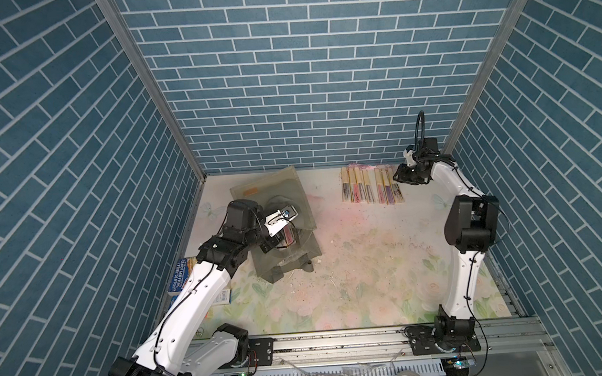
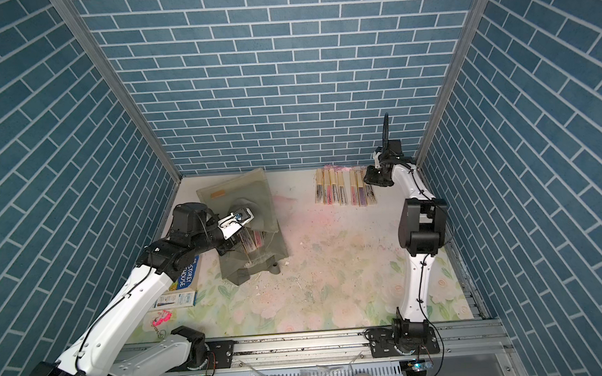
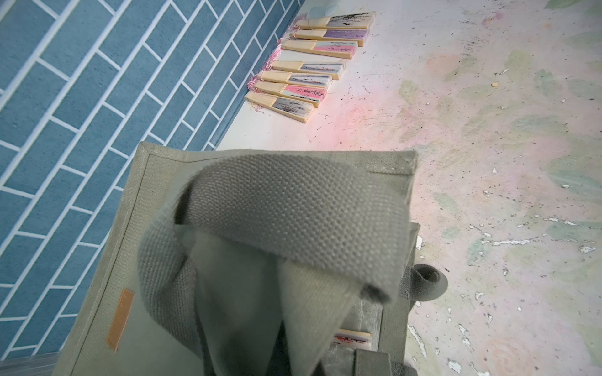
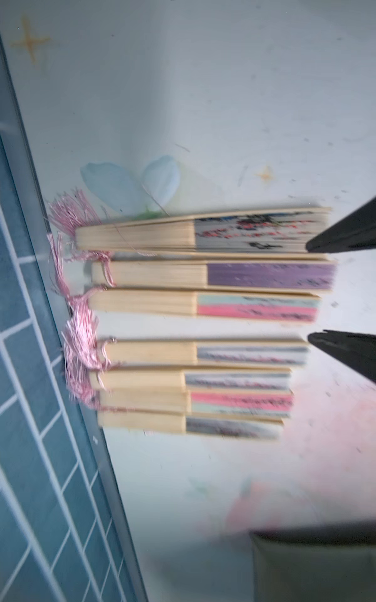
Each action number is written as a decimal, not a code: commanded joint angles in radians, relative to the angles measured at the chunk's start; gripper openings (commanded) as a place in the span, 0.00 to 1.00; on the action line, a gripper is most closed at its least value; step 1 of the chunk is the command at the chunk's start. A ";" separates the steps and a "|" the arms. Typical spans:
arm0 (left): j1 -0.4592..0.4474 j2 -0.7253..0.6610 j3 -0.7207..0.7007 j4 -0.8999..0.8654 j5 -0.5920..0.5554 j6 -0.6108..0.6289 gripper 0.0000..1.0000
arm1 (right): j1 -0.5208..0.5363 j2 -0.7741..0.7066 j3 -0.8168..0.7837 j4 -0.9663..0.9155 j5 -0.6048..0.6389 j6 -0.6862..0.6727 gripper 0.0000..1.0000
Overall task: Take out the folding fans from the tote bags
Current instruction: Place the folding fan at the center of the board, then pick up the folding fan from the canvas bag.
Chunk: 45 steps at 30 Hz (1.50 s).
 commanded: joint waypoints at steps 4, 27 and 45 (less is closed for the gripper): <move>-0.004 -0.007 0.005 0.001 0.004 -0.010 0.00 | 0.027 -0.361 -0.539 0.594 -0.219 0.404 0.37; -0.027 -0.006 0.070 0.001 -0.040 -0.087 0.00 | 0.856 -0.772 -1.197 0.930 0.237 0.514 0.32; -0.038 0.006 0.112 -0.031 -0.070 -0.110 0.00 | 1.256 -0.377 -0.891 0.766 0.623 0.073 0.33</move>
